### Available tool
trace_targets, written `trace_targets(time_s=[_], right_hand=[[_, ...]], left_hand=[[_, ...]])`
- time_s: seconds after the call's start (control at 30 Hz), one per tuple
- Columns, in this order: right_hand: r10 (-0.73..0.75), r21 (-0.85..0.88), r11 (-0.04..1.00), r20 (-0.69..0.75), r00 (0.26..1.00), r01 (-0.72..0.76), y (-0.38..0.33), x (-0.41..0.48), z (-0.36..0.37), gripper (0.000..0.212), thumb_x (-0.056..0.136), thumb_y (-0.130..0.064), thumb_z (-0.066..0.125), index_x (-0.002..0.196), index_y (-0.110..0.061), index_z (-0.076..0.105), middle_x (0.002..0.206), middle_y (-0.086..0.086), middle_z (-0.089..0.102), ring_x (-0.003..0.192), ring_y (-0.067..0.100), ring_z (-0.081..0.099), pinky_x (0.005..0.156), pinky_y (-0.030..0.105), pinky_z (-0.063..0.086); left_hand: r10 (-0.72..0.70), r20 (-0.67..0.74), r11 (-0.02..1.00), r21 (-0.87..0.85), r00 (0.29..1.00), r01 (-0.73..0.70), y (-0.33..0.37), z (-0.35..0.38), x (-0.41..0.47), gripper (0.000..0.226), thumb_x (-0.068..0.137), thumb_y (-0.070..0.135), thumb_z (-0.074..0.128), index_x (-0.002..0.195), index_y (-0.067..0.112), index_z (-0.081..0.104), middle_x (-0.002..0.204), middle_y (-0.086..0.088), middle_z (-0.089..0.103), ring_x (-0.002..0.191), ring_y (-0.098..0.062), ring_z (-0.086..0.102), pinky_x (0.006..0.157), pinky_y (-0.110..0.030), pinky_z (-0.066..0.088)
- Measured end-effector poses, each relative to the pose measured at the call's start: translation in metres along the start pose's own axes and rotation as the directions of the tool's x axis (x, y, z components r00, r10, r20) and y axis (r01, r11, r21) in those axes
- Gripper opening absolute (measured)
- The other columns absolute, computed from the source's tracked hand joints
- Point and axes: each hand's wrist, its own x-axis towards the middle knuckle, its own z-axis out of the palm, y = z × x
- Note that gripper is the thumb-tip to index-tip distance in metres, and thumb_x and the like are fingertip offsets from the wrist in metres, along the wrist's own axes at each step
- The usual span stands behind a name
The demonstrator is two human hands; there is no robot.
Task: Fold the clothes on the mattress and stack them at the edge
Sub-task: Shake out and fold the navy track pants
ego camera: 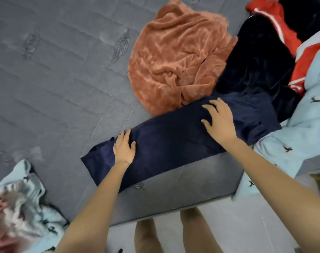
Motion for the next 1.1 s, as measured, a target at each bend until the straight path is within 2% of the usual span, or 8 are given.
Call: trace_targets(time_s=[0.17, 0.27, 0.33, 0.5, 0.6, 0.77, 0.93, 1.1], right_hand=[[-0.202, 0.034, 0.979, 0.114, 0.973, 0.200, -0.070, 0.011, 0.068, 0.054, 0.092, -0.024, 0.063, 0.142, -0.011, 0.046, 0.152, 0.012, 0.034, 0.147, 0.031, 0.014, 0.120, 0.045, 0.004], [-0.292, 0.036, 0.956, 0.177, 0.940, 0.290, -0.112, 0.022, 0.103, 0.053, 0.094, -0.026, 0.060, 0.143, -0.014, 0.043, 0.154, 0.007, 0.031, 0.149, 0.027, 0.010, 0.121, 0.041, -0.003], [-0.325, 0.024, 0.944, 0.213, 0.921, 0.328, -0.137, 0.028, 0.124, 0.052, 0.095, -0.028, 0.058, 0.143, -0.015, 0.042, 0.154, 0.004, 0.031, 0.149, 0.024, 0.008, 0.120, 0.040, -0.006], [-0.387, -0.046, 0.901, 0.368, 0.845, 0.432, -0.183, 0.031, 0.160, 0.078, 0.090, -0.043, 0.061, 0.152, -0.022, 0.019, 0.150, 0.003, 0.035, 0.148, 0.023, 0.009, 0.116, 0.045, -0.015], [-0.370, -0.068, 0.899, 0.412, 0.833, 0.433, -0.190, 0.021, 0.170, 0.061, 0.091, -0.044, 0.058, 0.144, -0.021, 0.038, 0.129, 0.004, 0.051, 0.131, 0.023, 0.037, 0.118, 0.041, -0.011], [-0.433, 0.046, 0.898, 0.259, 0.863, 0.437, -0.184, -0.002, 0.167, 0.019, 0.087, -0.020, 0.067, 0.099, -0.005, 0.068, 0.091, 0.011, 0.063, 0.094, 0.032, 0.055, 0.089, 0.031, 0.031], [-0.373, 0.037, 0.924, 0.304, 0.877, 0.381, -0.174, -0.022, 0.157, 0.017, 0.078, -0.010, 0.075, 0.075, -0.003, 0.060, 0.082, 0.012, 0.055, 0.080, 0.032, 0.053, 0.075, 0.032, 0.033], [-0.339, -0.022, 0.922, 0.437, 0.833, 0.387, -0.174, -0.031, 0.159, 0.024, 0.077, -0.014, 0.070, 0.071, -0.016, 0.047, 0.088, 0.002, 0.053, 0.088, 0.022, 0.047, 0.076, 0.029, 0.030]], left_hand=[[-0.078, -0.128, 0.997, 0.007, 0.989, 0.080, -0.073, -0.023, 0.012, 0.042, 0.102, 0.024, 0.039, 0.144, 0.021, 0.040, 0.150, -0.004, 0.038, 0.144, -0.023, 0.022, 0.117, -0.045, 0.002], [-0.141, -0.133, 0.960, -0.260, 0.981, 0.103, -0.114, -0.032, 0.018, 0.036, 0.105, 0.017, 0.031, 0.127, 0.009, 0.058, 0.124, -0.004, 0.060, 0.123, -0.027, 0.048, 0.109, -0.026, 0.028], [-0.228, -0.118, 0.864, -0.482, 0.967, 0.145, -0.135, -0.033, 0.016, 0.034, 0.104, 0.011, 0.031, 0.117, -0.001, 0.060, 0.104, -0.001, 0.063, 0.105, -0.025, 0.055, 0.082, -0.009, 0.041], [-0.093, 0.035, 0.946, -0.310, 0.995, 0.099, -0.160, -0.027, 0.015, 0.019, 0.098, 0.025, 0.051, 0.112, 0.016, 0.060, 0.091, 0.000, 0.065, 0.079, -0.016, 0.059, 0.071, -0.026, 0.042], [-0.093, 0.062, 0.984, -0.147, 0.994, 0.101, -0.163, -0.020, 0.013, 0.015, 0.091, 0.027, 0.059, 0.090, 0.012, 0.060, 0.064, 0.001, 0.058, 0.064, -0.018, 0.055, 0.054, -0.028, 0.039], [-0.044, -0.295, 0.994, -0.111, 0.954, 0.011, -0.165, -0.028, 0.003, 0.016, 0.085, 0.018, 0.070, 0.085, 0.002, 0.063, 0.097, -0.014, 0.052, 0.095, -0.025, 0.049, 0.081, -0.034, 0.044], [-0.481, -0.493, 0.843, -0.486, 0.725, 0.229, -0.191, -0.064, -0.006, 0.021, 0.085, 0.013, 0.064, 0.089, -0.007, 0.060, 0.118, -0.024, 0.047, 0.113, -0.033, 0.043, 0.097, -0.035, 0.035], [-0.652, -0.359, 0.757, -0.357, 0.667, 0.547, -0.227, -0.086, -0.012, 0.055, 0.084, 0.024, 0.066, 0.126, -0.005, 0.044, 0.141, -0.019, 0.032, 0.131, -0.035, 0.030, 0.109, -0.046, 0.025]])
